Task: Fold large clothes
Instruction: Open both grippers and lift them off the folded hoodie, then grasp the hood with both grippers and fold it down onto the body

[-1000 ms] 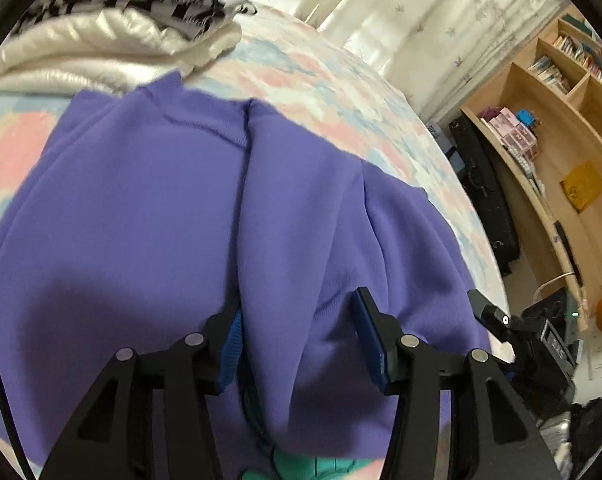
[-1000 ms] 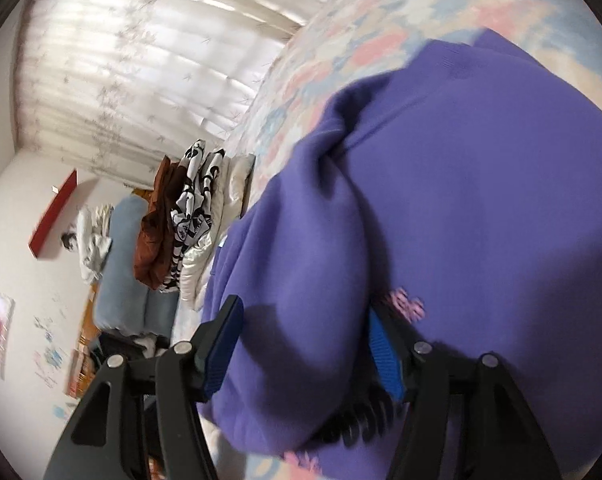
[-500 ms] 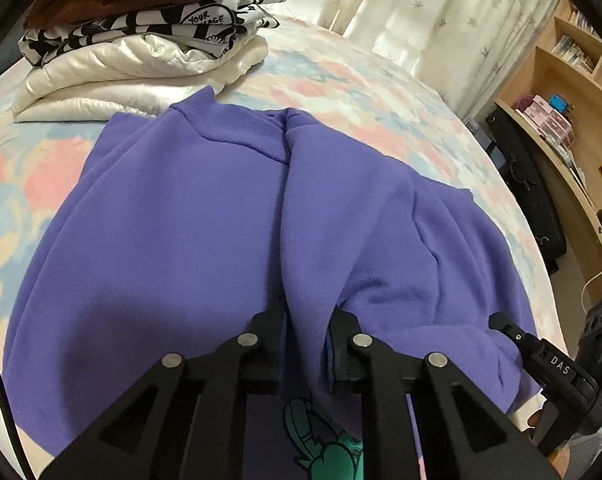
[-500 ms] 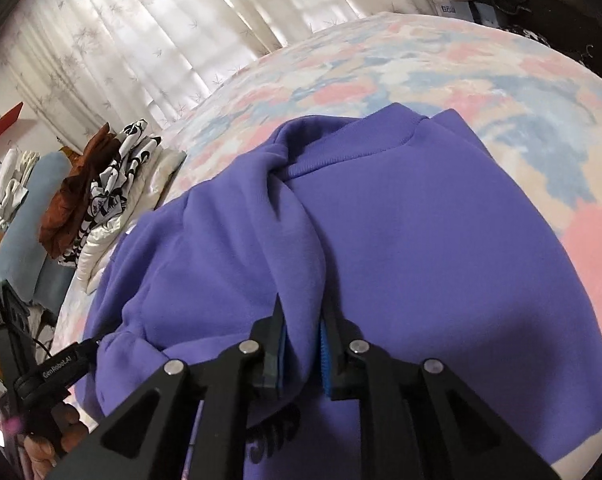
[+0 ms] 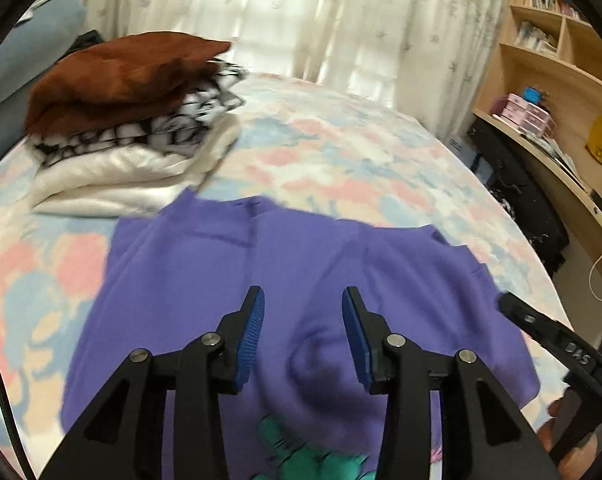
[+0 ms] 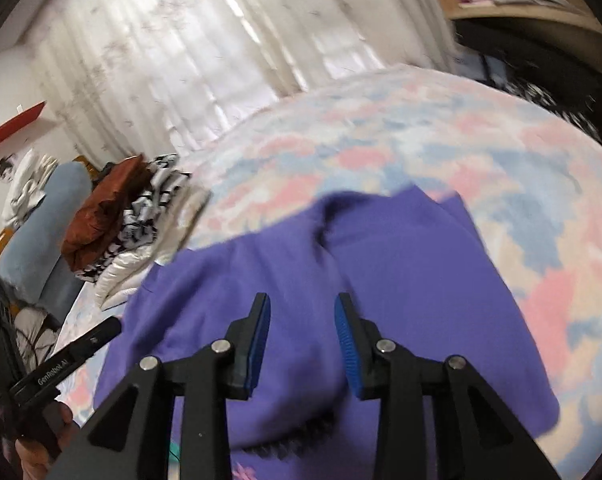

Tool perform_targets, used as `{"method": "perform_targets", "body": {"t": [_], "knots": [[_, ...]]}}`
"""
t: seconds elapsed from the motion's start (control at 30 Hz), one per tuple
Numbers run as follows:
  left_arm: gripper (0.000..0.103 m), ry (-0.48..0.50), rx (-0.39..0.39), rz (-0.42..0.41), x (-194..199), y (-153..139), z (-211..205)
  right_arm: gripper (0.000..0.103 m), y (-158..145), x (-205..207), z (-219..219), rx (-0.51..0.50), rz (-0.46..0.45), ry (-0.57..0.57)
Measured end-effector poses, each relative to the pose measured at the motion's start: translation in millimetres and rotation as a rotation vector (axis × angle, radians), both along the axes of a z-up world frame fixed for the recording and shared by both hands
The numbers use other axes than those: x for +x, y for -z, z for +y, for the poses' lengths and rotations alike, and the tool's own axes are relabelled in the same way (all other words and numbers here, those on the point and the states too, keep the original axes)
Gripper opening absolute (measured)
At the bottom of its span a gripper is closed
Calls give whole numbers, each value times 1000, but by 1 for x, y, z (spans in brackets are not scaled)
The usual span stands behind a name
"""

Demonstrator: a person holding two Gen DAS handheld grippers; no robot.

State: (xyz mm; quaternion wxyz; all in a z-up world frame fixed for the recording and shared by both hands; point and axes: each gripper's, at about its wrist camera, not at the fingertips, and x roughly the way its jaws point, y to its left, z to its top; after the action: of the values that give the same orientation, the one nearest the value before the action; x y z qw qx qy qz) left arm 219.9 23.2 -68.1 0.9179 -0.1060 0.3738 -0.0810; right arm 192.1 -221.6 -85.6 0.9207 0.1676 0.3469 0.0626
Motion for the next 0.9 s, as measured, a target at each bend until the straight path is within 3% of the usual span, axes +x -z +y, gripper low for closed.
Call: {"method": "perform_targets", "body": {"t": [0.07,0.27,0.4,0.47,0.53,0.7,0.9], "knots": [[25,17,7,11,14,2,-9,33,-1,17,10,-4,0,-23],[23,13,84,63,65,27,-31,33,17,86,38,-8,47,-79],[23,-39,166,160,89,58,-24,29,43,120,33,-52,122,-57],[22,-24,151,149,89,65,-18,10,48,121,26,-84,124,-36],[22,-9,165,124,85,66,-18,3,54,118,13,-117,130,-14],[23,-2,159,124,79,59,-18,4,55,108,-13,-48,145,-10],[23,12,111,99,45,24,-16,9,26,72,-10,31,134,-53]]}}
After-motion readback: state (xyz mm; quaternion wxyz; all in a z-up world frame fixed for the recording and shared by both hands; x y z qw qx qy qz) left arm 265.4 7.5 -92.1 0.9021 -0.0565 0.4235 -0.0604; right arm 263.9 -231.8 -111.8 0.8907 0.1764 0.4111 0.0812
